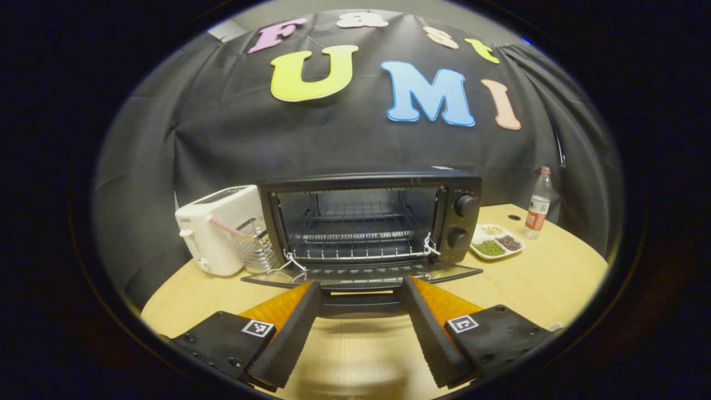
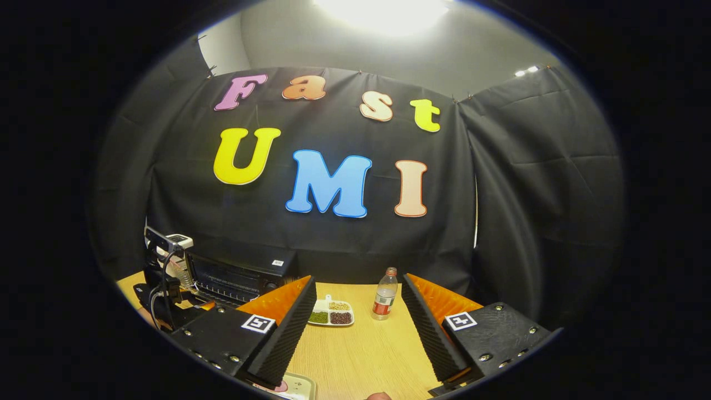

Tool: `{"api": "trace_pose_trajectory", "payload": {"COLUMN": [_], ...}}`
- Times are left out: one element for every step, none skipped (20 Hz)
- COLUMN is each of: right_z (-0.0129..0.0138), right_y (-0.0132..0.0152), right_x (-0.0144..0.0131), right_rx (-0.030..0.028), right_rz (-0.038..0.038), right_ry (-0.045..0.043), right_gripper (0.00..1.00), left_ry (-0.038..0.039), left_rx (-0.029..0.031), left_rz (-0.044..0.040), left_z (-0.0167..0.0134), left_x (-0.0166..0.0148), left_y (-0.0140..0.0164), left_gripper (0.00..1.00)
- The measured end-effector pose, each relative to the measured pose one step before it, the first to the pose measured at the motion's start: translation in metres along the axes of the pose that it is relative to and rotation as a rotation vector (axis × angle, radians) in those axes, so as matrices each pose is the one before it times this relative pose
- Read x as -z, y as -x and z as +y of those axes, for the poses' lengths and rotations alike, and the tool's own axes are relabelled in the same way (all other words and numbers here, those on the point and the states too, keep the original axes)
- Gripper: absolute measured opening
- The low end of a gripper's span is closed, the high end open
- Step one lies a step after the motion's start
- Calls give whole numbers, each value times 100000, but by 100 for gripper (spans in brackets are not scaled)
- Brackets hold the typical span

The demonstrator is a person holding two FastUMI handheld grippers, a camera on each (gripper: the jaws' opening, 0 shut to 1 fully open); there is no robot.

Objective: Open the electric oven with the left hand, put the food in, and close the electric oven.

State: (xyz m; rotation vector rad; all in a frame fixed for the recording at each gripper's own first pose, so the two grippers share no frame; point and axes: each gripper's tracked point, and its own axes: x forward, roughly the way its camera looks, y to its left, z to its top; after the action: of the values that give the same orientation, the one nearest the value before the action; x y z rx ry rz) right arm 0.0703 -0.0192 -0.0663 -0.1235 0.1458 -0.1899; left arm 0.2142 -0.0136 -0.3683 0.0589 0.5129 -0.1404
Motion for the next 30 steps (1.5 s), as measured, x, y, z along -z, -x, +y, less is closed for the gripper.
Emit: {"api": "trace_pose_trajectory", "payload": {"right_z": [40,43,62,6,79,13,33,38,170,74,91,249,155,253,277,278,314,370,285,292,296,549,367,328,191,38,11,38,-8,-11], "right_y": [107,10,108,82,160,199,80,-9,-27,-20,-145,-135,-168,-71,-95,-91,-55,-63,-66,-52,-120,-127,-156,-204,-190,-113,-169,-173,-262,-348], "right_x": [102,197,95,78,-19,41,-60,161,117,-13,168,368,419,318,167,513,430,490,481,686,698,739,837,953,965,906,938,995,844,900], "right_rx": [-477,-560,-552,-449,-518,-481,-536,-888,-1208,-1071,-1199,-1339,-1332,-1404,-1434,-1521,-1928,-1947,-2136,-2049,-2620,-3034,-2825,-3255,-2469,-2158,-2096,-1926,-1896,-2420], "right_rz": [454,617,468,332,169,-32,8,548,325,97,421,1243,1582,1125,980,1235,1251,1229,1517,1857,2292,2673,3162,3353,3688,3305,3434,3209,3363,3850], "right_ry": [206,166,84,-25,-38,62,214,-230,-731,-820,-659,-633,-847,-1101,-1135,-945,-754,-590,-566,-672,-1339,-1537,-2229,-2363,-2034,-1789,-1459,-879,-1083,-1493], "right_gripper": [95,95,95,95,95,96,96,95,95,96,96,95,95,96,96,96,96,96,96,96,96,96,96,96,96,96,96,96,96,98], "left_ry": [126,296,324,275,434,589,299,-230,-380,5,428,678,612,356,341,274,438,136,-148,-267,-198,-90,15,319,338,319,81,-59,-212,-179], "left_rx": [-211,-186,-286,-333,30,525,597,251,65,151,444,462,334,51,-280,-410,-358,-382,-505,-608,-732,-879,-935,-802,-1044,-1249,-1218,-1393,-1216,-1084], "left_rz": [1457,2018,2221,1946,1202,15,-770,-1488,-1644,-1839,-2019,-2692,-3316,-3465,-3443,-3409,-3350,-3333,-2393,-2388,-2180,-1874,-1461,-1588,-1362,-1019,-763,-620,-464,-608], "left_z": [10,-42,-75,-31,-78,-285,-304,-187,-111,-165,-237,-151,-44,-65,28,52,111,95,197,228,245,327,360,332,357,409,472,487,419,430], "left_x": [569,749,728,712,386,22,-320,-413,-741,-883,-1078,-1183,-1580,-1714,-1723,-1690,-1729,-1882,-1369,-1171,-1301,-1077,-966,-873,-818,-444,-560,-445,-424,-290], "left_y": [124,2,-25,129,143,310,452,669,633,724,726,958,796,966,719,916,810,1029,767,878,815,848,796,887,729,636,787,782,663,578], "left_gripper": [100,97,97,97,97,97,100,100,100,97,97,100,97,100,100,96,95,100,98,97,97,100,100,97,100,96,97,97,97,97]}}
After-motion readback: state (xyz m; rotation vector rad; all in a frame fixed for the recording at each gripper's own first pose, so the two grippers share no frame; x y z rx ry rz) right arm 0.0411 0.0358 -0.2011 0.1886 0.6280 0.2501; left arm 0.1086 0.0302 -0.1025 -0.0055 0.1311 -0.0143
